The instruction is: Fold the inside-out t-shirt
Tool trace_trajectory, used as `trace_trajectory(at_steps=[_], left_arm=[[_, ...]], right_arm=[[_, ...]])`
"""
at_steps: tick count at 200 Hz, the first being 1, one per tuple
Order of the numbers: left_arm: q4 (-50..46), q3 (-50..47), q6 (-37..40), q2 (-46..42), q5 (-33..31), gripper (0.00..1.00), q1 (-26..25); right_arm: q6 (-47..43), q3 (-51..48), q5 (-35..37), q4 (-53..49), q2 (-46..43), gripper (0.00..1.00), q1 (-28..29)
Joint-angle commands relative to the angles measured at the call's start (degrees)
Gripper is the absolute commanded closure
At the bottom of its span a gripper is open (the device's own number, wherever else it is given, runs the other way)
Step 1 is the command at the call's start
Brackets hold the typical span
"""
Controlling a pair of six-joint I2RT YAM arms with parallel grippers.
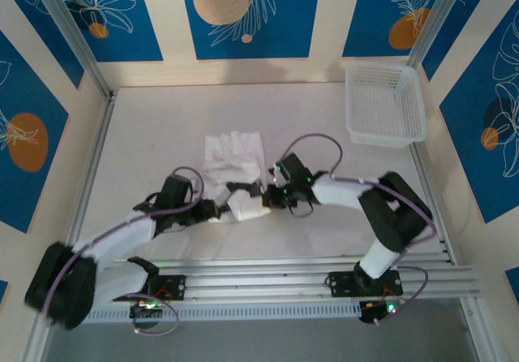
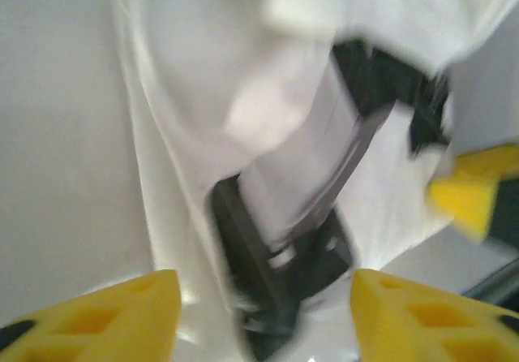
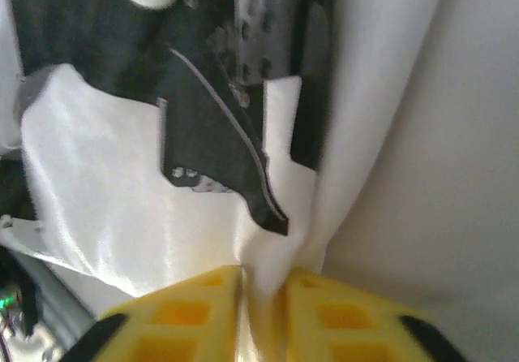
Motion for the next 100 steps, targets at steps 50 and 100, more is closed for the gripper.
trace_trajectory(at_steps=[50, 100], left_arm=[[-6.6, 12.5, 4.6, 9.3, -14.6, 0.33, -0.8], [5.5, 20.3, 6.8, 30.4, -11.9, 0.47, 0.8]], right_arm=[[1.5, 9.2, 8.8, -1.9, -2.4, 0.49, -3.7], [3.4, 12.0, 4.9, 3.2, 4.7, 0.69, -4.9]])
